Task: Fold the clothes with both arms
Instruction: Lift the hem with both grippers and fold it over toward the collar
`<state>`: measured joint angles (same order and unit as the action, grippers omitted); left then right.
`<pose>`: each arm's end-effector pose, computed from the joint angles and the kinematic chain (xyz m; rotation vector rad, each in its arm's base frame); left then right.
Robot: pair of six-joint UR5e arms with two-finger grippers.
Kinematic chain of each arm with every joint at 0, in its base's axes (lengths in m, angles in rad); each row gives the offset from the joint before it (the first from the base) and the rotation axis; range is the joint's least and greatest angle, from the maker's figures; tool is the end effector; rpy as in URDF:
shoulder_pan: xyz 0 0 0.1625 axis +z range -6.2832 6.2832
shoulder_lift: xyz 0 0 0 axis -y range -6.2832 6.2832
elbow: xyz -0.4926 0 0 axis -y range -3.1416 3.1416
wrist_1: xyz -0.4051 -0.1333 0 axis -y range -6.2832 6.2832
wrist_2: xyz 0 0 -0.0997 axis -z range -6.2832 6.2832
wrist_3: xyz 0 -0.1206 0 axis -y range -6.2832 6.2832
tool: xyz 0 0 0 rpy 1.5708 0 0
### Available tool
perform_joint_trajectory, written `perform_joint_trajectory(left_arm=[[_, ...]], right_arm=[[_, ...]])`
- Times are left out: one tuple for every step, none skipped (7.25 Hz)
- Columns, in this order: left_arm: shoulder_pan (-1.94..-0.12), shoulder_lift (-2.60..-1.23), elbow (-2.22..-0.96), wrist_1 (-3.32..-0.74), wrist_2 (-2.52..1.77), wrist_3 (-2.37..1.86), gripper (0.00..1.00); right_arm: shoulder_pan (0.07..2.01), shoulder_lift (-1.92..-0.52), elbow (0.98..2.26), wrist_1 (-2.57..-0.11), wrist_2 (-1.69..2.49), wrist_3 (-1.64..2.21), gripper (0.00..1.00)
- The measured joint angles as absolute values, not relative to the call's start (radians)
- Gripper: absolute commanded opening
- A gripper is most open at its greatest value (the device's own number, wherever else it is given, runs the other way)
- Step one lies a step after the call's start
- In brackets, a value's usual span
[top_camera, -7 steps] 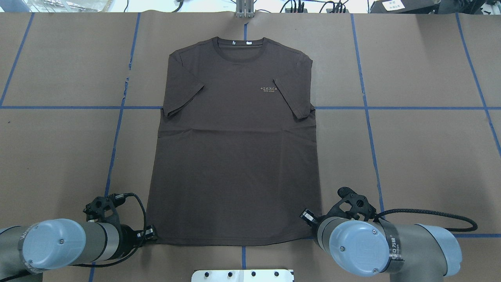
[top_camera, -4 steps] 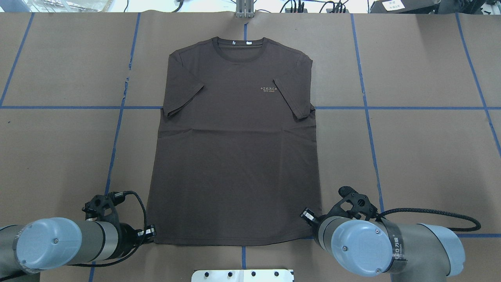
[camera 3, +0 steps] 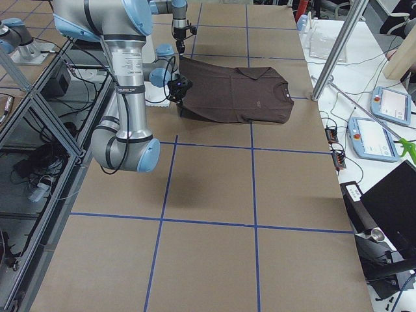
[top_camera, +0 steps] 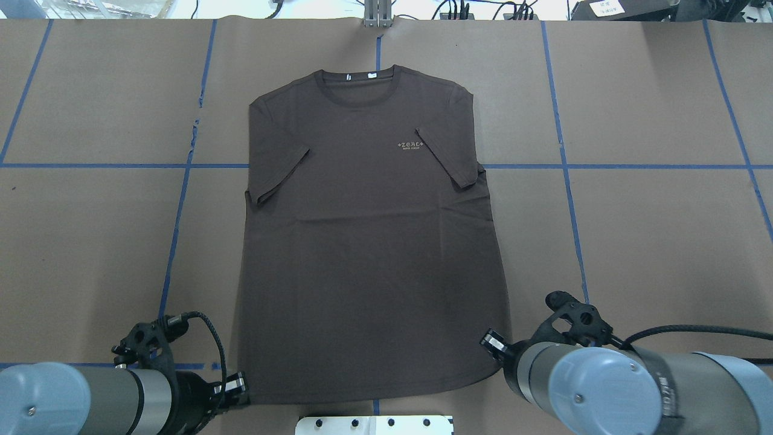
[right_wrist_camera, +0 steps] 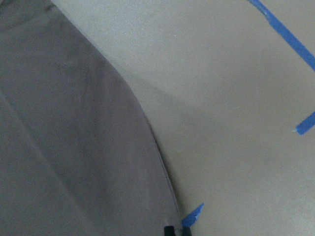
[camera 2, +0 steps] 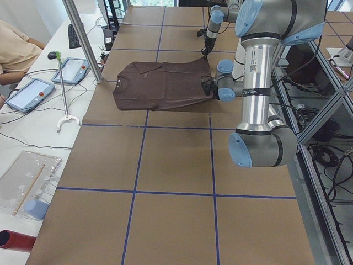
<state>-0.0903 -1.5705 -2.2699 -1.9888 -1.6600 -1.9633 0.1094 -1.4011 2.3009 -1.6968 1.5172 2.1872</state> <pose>0.4487 -0.1637 0.3576 -0.2485 1.0988 -0.3813 -0.4724 -0.1925 0.3472 -0.1480 -0.7789 0.7091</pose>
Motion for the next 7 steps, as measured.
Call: perform_joint_trajectory(left_arm=[[-0.077,-1.577,-2.321,-1.934,-1.660,-1.977,0.00],[-0.078,-1.589,-2.341,-1.904,-1.659,-1.978,0.00],[-0.104,-1.613,-2.329,-1.891,-1.647,-1.970,0.00],[-0.162,-1.658,-2.294,-1.884,-1.629,-1.929,0.00],[-0.250,-1.725,-2.230,-1.875,-1.623,-1.847,0.00],[-0.356,-1.805,-2.131,-1.869,-1.629,-1.757,0.00],[-0.449,-1.872,-2.016,-1.871,-1.639,-1.662,0.00]], right_arm=[[0.103,-1.406,2.345,-1.736,1.522,2.185,0.00],[0.116,-1.395,2.364,-1.753,1.523,2.183,0.00],[0.156,-1.359,2.355,-1.759,1.523,2.151,0.00],[0.216,-1.302,2.312,-1.761,1.522,2.075,0.00],[0.288,-1.240,2.235,-1.760,1.522,1.981,0.00],[0.365,-1.186,2.137,-1.751,1.530,1.886,0.00],[0.447,-1.141,2.035,-1.720,1.558,1.801,0.00]])
